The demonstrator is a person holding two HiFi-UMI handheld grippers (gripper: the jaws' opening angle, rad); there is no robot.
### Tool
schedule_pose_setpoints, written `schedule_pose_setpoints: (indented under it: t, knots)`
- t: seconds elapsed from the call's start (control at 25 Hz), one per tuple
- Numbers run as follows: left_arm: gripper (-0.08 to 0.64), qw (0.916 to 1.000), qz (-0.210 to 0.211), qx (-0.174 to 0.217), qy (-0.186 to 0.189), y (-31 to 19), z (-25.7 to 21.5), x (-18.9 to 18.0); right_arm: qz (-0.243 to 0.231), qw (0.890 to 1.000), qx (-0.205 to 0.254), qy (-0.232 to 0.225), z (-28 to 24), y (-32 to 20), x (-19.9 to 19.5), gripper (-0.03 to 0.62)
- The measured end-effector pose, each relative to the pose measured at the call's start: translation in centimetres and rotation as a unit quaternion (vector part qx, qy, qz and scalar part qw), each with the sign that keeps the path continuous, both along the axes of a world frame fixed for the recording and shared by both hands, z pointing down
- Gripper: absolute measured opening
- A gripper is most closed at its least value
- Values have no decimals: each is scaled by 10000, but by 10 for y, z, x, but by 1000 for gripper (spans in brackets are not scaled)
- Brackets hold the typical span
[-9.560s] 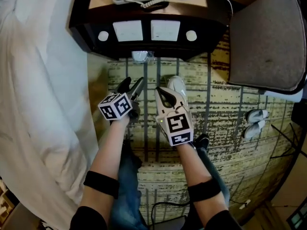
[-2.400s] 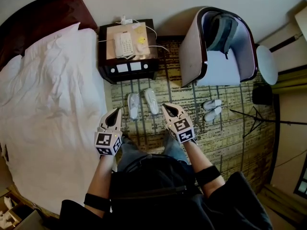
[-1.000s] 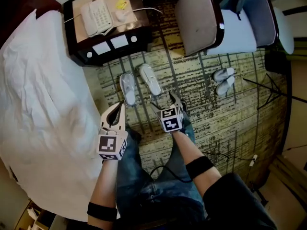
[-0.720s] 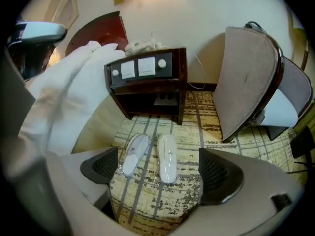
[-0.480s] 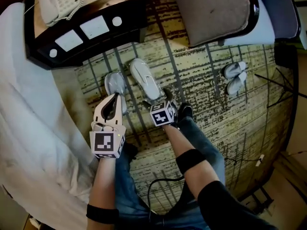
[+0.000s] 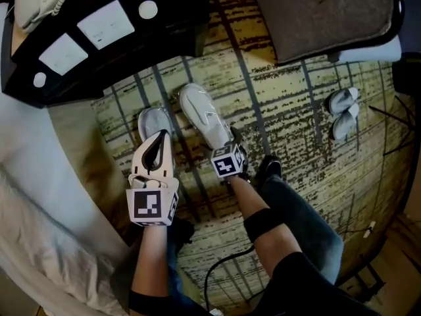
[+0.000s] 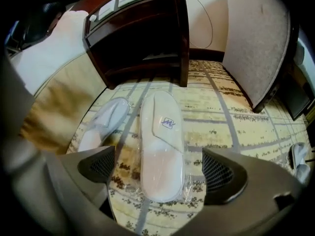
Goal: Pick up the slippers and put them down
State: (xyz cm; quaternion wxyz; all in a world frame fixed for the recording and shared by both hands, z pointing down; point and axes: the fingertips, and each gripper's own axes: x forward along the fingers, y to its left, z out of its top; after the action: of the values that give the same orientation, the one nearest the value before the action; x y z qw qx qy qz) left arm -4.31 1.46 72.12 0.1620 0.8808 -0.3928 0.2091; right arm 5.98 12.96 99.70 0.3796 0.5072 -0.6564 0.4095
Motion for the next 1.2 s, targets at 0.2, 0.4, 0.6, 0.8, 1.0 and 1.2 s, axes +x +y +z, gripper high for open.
schedule_pose_setpoints:
  t: [0.2, 0.4, 0.6, 0.8, 1.0, 1.2]
  knots:
    - [1, 10000, -55, 53, -33, 3, 37, -6, -1, 9995, 291, 104, 47, -1, 0, 581]
    - [1, 10000, -27, -34, -65, 11, 67, -5, 47, 9983, 530, 224, 82, 3, 1, 583]
    - [1, 9999, 57, -22, -110, 16, 84, -8, -28, 9981, 581, 217, 90, -4, -7, 584]
    - [1, 9998, 82, -32, -172, 18, 91, -10, -98, 9985, 513, 136, 98, -1, -9, 516]
    - [1, 9999, -20, -124, -103, 16, 90, -6, -133, 9985, 531, 83, 94, -1, -5, 469]
    - [1, 9997, -115, -200, -56, 19, 92, -5, 46, 9977, 673, 29, 77, -9, -3, 468]
